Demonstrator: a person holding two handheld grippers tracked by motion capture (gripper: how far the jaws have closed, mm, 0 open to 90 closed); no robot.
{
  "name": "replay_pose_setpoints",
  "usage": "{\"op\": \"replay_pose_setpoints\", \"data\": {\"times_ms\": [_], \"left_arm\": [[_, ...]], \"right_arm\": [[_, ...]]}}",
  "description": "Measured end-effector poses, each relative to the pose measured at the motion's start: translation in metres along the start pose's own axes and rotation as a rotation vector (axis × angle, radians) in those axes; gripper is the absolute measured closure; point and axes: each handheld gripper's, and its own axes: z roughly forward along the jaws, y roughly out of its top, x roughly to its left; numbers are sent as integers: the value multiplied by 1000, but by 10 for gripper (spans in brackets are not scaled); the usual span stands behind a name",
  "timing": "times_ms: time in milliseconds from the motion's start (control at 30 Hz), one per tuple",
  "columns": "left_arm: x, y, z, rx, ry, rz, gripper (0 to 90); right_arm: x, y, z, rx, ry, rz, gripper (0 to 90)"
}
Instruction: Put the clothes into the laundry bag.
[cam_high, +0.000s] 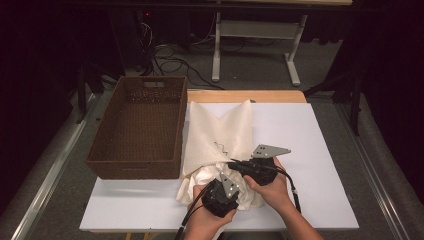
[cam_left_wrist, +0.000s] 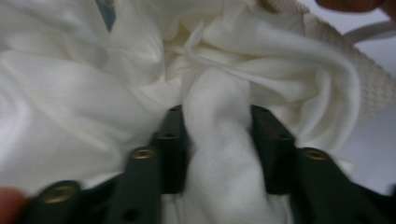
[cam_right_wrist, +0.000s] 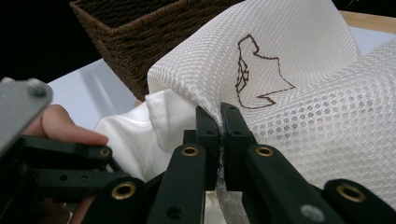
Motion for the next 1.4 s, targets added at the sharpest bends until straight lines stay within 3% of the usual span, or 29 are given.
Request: {"op": "replay_pose_setpoints", "data": {"times_ms": [67,100,200,333,367,433,533,567,667,767,833,967,1000,1067,1100,1200,1233,1267,1333,1367,1400], "left_arm": [[4,2,-2,-17,-13,-31,716],[8,3,-3,-38,-28,-66,734],[11,7,-9,-92,-15,-100,768],[26,20,-17,-202,45,-181,780],[29,22,-14,-203,55,-191,779],[33,19,-2,-193,117,-169,778],[43,11,25,-107,49,-218,767],[45,10,26,-110,46,-219,761],[46,13,20,-121,16,-247,714],[47,12,1,-148,-40,-256,551],[47,10,-16,-155,-60,-250,470],[39,4,-38,-165,-154,-224,338],[35,2,-37,-150,-162,-211,315],[25,-1,-23,-53,-161,-144,230],[22,-4,-14,-9,-156,-135,204],[18,-7,3,36,-99,-141,201],[16,-5,5,45,-54,-128,236],[14,-3,6,55,-39,-113,302],[6,-2,9,65,16,-5,439],[2,-2,10,65,41,33,482],[-1,-2,10,58,58,46,537]], "right_arm": [[1,0,0,3,0,-1,889],[1,0,-1,2,1,-3,889],[3,1,-3,-4,10,-5,889],[6,2,-4,-9,22,4,889],[7,3,-4,-23,25,7,889],[5,6,-6,-30,32,32,889],[6,5,-7,-17,34,18,889],[6,5,-7,-15,33,19,889],[4,4,-7,-22,31,24,889],[1,3,-9,-24,25,36,889],[-1,2,-9,-20,20,36,889],[-3,3,-8,-24,18,41,888],[-4,2,-7,-22,16,41,888],[-3,2,-6,-20,13,41,888],[-3,2,-5,-19,11,39,888],[-1,0,-4,-14,9,37,888],[-1,0,-5,-12,8,37,888],[1,-1,-5,-10,5,37,888],[1,-3,-6,-10,10,34,888],[2,-3,-6,-9,13,38,887],[2,-4,-6,-5,14,36,887]]}}
